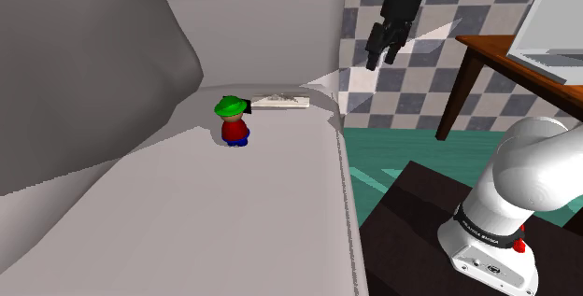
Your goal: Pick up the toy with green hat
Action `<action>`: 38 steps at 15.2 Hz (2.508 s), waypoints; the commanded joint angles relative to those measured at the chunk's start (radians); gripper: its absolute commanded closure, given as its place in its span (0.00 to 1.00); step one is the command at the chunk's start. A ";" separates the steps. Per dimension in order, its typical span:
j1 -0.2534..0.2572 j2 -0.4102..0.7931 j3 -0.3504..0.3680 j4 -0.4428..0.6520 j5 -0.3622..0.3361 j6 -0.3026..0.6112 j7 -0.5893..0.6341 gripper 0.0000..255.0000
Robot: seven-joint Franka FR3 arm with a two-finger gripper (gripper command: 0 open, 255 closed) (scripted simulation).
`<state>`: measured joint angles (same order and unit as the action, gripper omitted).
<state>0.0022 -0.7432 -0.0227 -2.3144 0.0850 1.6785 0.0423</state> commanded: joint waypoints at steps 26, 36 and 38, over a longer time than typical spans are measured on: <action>0.111 0.872 0.286 0.717 -0.116 0.191 0.377 0.00; 0.221 1.230 0.294 1.162 -0.236 0.094 0.466 0.00; 0.217 1.223 0.293 1.124 -0.235 0.125 0.467 0.00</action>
<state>0.2207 0.4829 0.2709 -1.1719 -0.1501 1.7874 0.5078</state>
